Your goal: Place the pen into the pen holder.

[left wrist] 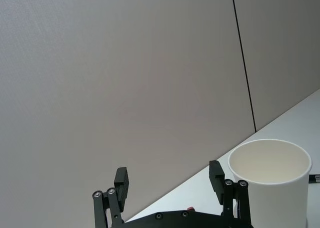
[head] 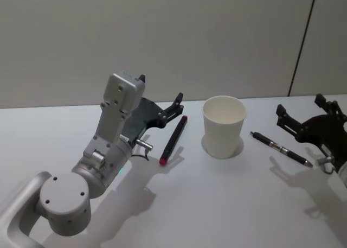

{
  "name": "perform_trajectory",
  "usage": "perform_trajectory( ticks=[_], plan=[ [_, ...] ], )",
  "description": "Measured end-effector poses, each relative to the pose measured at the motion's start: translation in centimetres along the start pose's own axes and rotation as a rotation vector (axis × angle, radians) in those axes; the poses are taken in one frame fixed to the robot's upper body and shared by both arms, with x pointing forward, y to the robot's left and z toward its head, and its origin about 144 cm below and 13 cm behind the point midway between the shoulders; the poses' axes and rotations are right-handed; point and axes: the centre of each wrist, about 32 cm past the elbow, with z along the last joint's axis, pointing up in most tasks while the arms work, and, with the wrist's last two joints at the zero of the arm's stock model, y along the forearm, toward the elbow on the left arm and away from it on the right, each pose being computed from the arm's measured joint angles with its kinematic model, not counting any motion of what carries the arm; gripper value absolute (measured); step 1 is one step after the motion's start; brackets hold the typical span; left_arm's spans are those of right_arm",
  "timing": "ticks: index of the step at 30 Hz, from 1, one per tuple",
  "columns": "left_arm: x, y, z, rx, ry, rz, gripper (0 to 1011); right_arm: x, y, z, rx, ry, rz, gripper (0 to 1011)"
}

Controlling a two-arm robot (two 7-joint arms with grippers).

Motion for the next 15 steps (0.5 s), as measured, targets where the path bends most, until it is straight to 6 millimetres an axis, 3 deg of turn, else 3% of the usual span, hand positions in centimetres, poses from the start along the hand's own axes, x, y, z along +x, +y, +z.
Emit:
perform_trajectory(
  ticks=[15],
  plan=[
    [0.0,0.0,0.0,0.0,0.0,0.0,1001,1.2,-0.9,1.1,-0.081,-0.008,-0.035,1001]
  ],
)
